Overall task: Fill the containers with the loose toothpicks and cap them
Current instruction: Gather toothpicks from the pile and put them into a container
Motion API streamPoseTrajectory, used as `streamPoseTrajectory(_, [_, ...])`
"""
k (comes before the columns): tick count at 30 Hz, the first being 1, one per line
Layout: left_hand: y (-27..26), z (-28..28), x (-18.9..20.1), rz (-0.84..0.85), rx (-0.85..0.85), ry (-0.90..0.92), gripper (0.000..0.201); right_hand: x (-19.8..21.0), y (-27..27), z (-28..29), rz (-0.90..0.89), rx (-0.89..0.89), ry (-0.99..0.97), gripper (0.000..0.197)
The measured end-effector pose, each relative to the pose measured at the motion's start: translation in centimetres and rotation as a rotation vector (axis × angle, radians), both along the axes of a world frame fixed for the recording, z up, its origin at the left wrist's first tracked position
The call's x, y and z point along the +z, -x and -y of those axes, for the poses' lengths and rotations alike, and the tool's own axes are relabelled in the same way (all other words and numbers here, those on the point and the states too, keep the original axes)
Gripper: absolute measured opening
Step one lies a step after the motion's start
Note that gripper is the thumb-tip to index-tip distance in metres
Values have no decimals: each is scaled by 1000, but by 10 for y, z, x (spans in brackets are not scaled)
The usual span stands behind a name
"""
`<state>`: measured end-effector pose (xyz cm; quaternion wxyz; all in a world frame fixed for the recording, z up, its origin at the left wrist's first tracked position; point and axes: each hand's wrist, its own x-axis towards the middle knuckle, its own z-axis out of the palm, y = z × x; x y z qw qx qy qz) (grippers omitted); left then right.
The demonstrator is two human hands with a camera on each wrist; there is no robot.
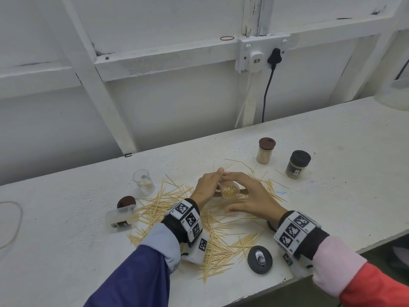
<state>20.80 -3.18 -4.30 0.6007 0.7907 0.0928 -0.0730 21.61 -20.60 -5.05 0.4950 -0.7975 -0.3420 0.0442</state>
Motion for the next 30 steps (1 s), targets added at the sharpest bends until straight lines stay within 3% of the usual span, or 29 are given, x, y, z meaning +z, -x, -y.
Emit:
streamPoseTrajectory(4, [2,-7,4,-72,-58,117,49,-5,-4,2,66,-70,-30,56])
streamPoseTrajectory(6, [6,-11,6,-58,-104,73,40,-5,-4,2,84,-126,-6,52])
streamPoseTrajectory(8, [7,-22,7,22,-199,-172,35,-7,-5,4,84,-177,14,50])
streamPoseTrajectory(11, [13,-44,14,72,-467,-580,49,-9,-8,6,68,-235,23,47])
streamPoseTrajectory(14, [23,-56,21,-26,-675,-691,62,-12,-10,7,52,-246,34,47])
streamPoseTrajectory(18, [40,-60,13,-101,-899,-931,102,-13,-11,6,42,-246,60,48])
streamPoseTrajectory(21, [48,-60,4,-76,-920,-974,112,-14,-11,4,29,-231,75,49])
streamPoseTrajectory(30, [52,-50,13,55,-890,-1085,105,-13,-10,6,9,-220,108,51])
